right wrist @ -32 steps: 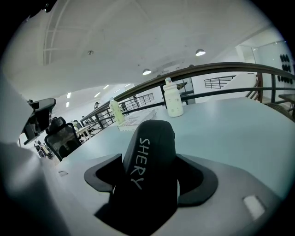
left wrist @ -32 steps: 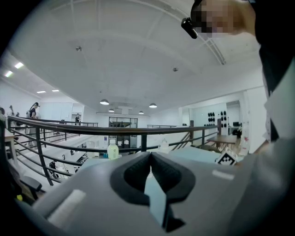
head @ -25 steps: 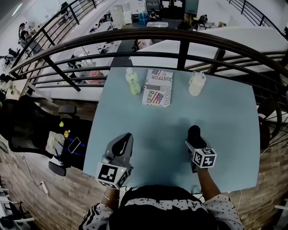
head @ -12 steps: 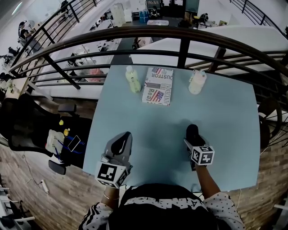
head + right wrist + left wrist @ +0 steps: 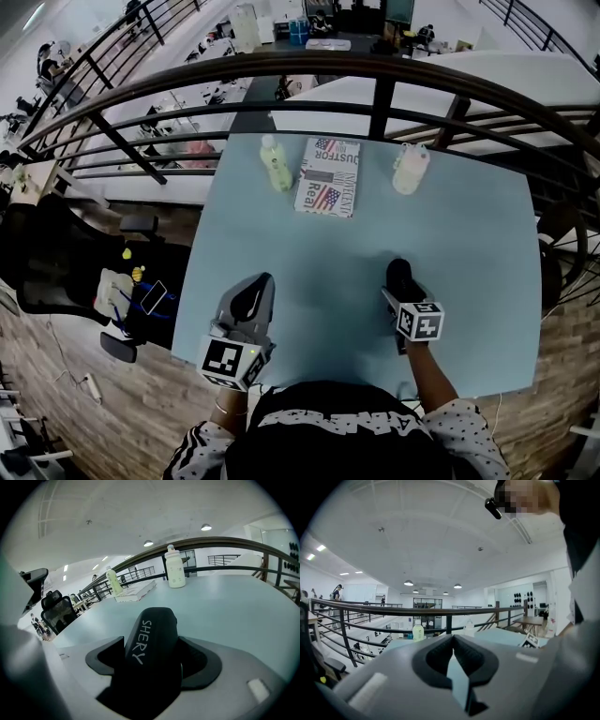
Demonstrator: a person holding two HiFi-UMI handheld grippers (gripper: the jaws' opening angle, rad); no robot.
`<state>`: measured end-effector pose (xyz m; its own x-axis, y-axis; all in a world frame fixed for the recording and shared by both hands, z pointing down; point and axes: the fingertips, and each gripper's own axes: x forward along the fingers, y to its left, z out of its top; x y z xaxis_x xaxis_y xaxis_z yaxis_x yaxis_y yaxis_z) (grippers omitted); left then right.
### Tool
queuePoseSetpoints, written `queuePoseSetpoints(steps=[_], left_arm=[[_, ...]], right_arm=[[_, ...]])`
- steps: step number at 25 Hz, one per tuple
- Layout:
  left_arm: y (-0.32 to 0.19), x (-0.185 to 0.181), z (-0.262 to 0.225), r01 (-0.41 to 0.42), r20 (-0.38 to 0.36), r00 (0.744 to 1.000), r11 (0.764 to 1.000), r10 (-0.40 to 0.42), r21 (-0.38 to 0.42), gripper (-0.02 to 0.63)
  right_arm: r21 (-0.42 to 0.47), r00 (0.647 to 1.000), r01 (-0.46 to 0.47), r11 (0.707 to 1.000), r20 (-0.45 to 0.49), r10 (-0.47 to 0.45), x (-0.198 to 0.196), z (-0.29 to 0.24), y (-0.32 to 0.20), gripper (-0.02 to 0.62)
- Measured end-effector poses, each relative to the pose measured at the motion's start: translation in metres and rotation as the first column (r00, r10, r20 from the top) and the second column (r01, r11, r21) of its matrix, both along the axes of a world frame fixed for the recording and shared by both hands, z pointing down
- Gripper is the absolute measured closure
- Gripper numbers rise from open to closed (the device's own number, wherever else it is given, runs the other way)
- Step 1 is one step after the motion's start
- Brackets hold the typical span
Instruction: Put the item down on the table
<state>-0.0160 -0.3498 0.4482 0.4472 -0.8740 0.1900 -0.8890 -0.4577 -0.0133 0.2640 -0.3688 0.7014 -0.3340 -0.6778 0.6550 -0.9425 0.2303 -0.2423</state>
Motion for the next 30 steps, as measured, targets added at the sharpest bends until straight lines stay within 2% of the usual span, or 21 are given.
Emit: queuePoseSetpoints(steps=[11,23,26,30], left_arm=[[0.004,0.0,-0.002,0.004,0.002,1.0,1.0,-0.004,0.006,0.606],[0.012,0.01,-0.009,-0.017,0.011,1.0,1.0,0.017,0.021,0.606],[0.016,0.014,-0.012,-0.024,0.012,1.0,0.999,0.023,0.026,0.606],[0.021,0.022,-0.016,-0.032,0.009,0.999,0.999,0.032,0.032,0.606]], right_arm=[[0.014,1.0,-0.001,1.0,0.008,0.001,0.001,-0.003,-0.001,0.235],[0.121,0.997,-0.053,0.991,0.064,0.046,0.013,-0.042,0.0,0.238],[0.183,0.996,-0.069,0.981,0.064,0.058,0.02,-0.062,0.001,0.268],[0.271,0.997,-0.063,0.961,0.055,0.05,0.026,-0.09,0.005,0.35]])
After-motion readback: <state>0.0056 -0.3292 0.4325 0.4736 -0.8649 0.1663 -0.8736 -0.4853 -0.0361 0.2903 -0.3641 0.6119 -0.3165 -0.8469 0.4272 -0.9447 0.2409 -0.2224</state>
